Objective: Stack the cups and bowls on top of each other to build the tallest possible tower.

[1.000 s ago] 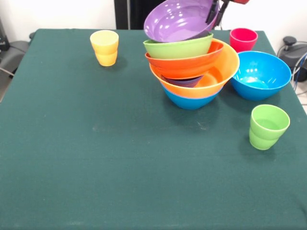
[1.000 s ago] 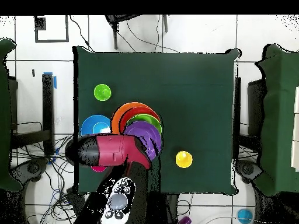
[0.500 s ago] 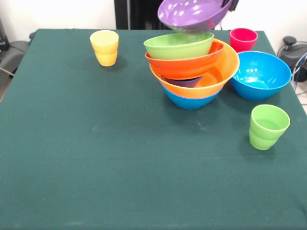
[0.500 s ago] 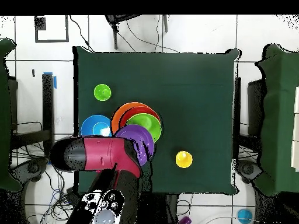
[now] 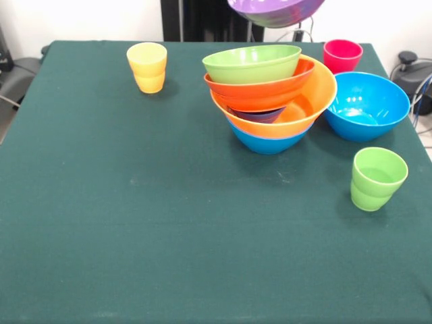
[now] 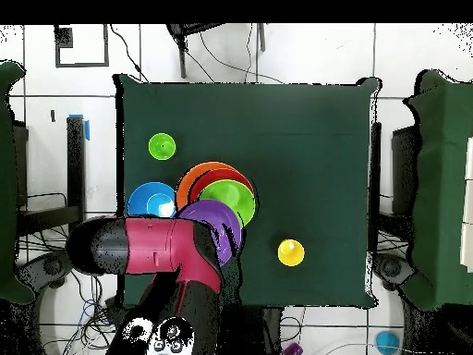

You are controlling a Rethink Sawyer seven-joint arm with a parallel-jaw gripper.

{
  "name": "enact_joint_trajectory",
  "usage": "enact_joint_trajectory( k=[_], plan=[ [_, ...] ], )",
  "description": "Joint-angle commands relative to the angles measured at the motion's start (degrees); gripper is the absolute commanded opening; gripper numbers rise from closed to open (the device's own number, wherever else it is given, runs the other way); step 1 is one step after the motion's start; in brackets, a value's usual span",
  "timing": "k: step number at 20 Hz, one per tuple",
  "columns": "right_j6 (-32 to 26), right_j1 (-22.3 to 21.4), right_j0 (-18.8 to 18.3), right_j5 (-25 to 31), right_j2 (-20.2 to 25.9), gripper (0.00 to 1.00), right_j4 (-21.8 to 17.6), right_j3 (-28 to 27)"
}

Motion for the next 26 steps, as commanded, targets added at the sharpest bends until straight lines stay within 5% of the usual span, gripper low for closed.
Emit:
enact_joint_trajectory(
  k=[1, 26],
  plan=[
    [8.57, 2.17, -1.19, 1.01, 2.52, 0.0, 0.07, -1.24],
    [8.75, 7.77, -3.15, -2.84, 2.39, 0.0, -0.68, -5.11]
  ],
)
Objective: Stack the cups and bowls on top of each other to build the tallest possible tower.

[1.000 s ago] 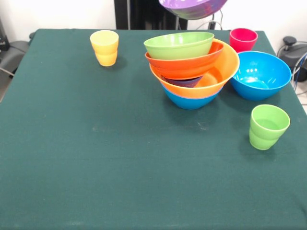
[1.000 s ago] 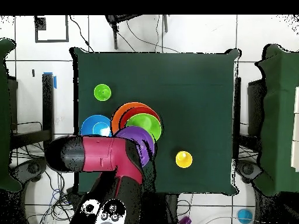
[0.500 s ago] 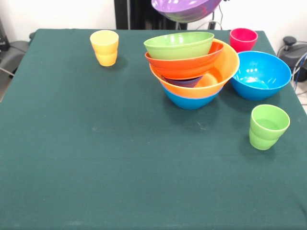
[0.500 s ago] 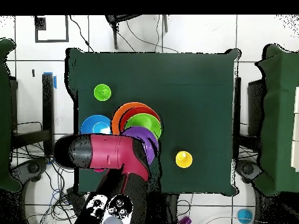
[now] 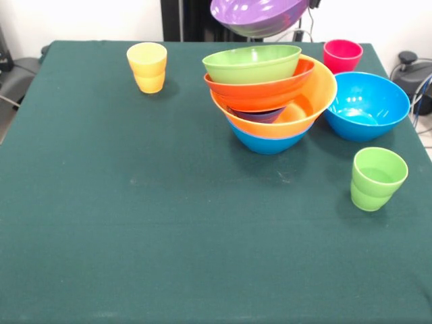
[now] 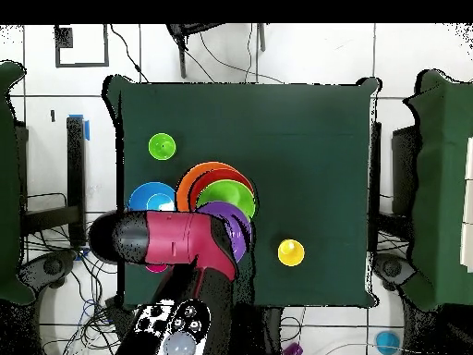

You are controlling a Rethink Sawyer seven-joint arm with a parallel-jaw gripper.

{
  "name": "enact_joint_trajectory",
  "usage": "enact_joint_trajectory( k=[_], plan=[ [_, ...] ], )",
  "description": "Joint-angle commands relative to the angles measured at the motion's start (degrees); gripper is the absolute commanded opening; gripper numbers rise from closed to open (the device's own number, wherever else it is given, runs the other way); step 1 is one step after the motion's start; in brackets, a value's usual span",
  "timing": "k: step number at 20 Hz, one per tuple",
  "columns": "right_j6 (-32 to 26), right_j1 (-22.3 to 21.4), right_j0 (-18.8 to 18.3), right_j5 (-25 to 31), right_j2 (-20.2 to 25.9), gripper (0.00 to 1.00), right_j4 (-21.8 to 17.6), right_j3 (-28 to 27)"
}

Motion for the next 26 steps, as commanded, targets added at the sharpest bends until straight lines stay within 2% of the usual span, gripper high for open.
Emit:
enact_joint_trajectory(
  k=[1, 18, 26],
  plan=[
    [8.71, 4.24, -1.02, -3.07, 2.78, 0.0, -0.57, -4.4],
    [9.47, 6.63, -0.75, -5.87, 2.65, 0.0, 0.17, -5.01],
    [9.34, 7.95, -0.9, -5.56, 2.6, 0.0, 0.48, -6.93]
  ],
)
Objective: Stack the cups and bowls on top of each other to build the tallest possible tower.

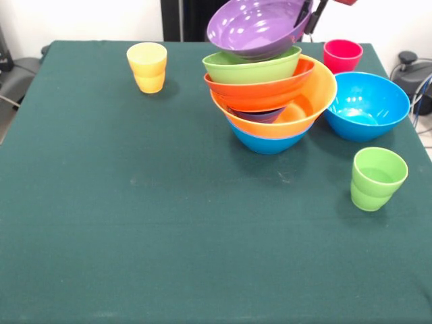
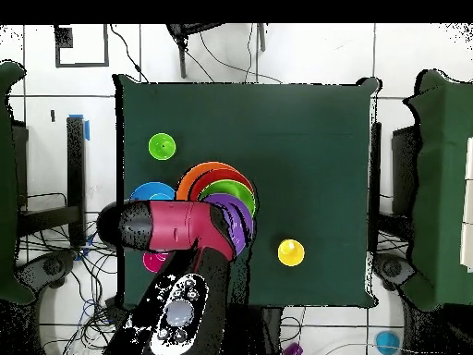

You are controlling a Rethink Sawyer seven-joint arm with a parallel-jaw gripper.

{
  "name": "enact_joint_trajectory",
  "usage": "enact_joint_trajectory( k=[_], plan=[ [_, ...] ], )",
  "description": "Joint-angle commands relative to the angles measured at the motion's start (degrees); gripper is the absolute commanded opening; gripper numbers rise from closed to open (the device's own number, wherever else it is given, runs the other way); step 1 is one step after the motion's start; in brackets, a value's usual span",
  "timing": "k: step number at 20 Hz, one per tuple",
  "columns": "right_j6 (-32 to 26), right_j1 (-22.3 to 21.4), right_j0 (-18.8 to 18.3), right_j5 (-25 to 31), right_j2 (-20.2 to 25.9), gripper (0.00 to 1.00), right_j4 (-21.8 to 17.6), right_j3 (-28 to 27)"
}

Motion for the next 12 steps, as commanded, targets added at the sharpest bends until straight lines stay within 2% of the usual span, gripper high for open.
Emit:
enact_joint_trajectory(
  k=[1, 12],
  plan=[
    [9.4, 2.5, -0.85, -3.14, 2.75, 0.0, 0.51, -3.9],
    [10.25, 3.06, -0.06, -1.81, 2.63, 0.0, 1.31, -5.68]
  ],
)
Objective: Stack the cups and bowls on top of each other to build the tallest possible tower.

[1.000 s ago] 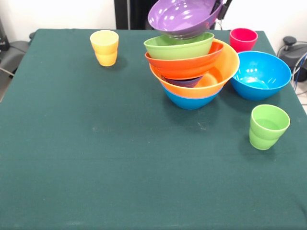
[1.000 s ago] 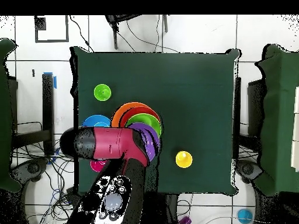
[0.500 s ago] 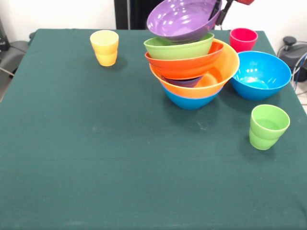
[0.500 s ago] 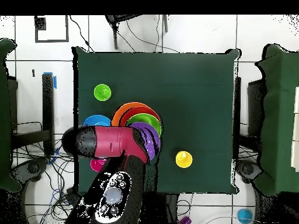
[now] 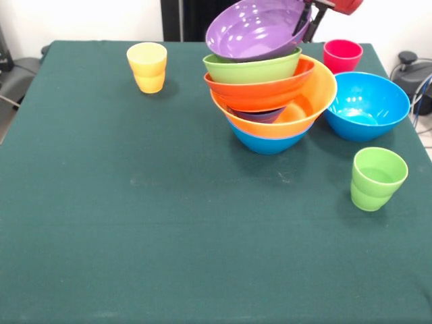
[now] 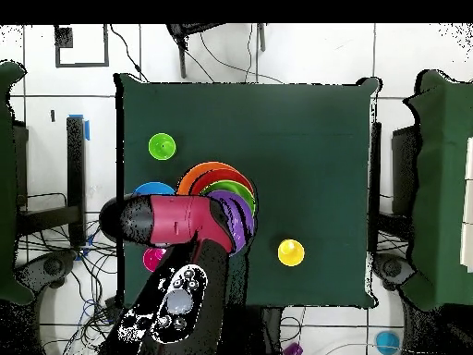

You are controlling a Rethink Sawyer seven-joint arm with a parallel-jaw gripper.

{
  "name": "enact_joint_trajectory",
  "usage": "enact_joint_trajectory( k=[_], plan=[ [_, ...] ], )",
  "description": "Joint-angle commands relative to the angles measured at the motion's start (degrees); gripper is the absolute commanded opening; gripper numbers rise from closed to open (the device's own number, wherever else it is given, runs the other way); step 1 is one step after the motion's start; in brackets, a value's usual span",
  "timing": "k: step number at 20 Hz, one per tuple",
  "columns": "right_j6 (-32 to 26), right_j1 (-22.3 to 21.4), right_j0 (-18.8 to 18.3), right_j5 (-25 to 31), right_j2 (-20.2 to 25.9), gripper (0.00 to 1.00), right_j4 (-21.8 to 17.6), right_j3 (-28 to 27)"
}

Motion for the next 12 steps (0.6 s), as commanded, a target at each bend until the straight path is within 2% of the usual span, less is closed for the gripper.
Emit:
enact_joint_trajectory(
  k=[1, 12],
  plan=[
    [10.04, 1.43, -0.27, -1.79, 2.97, 0.0, 1.32, -4.25],
    [8.4, 3.33, -2.16, -0.68, 4.32, 0.0, 1.73, -8.06]
  ],
)
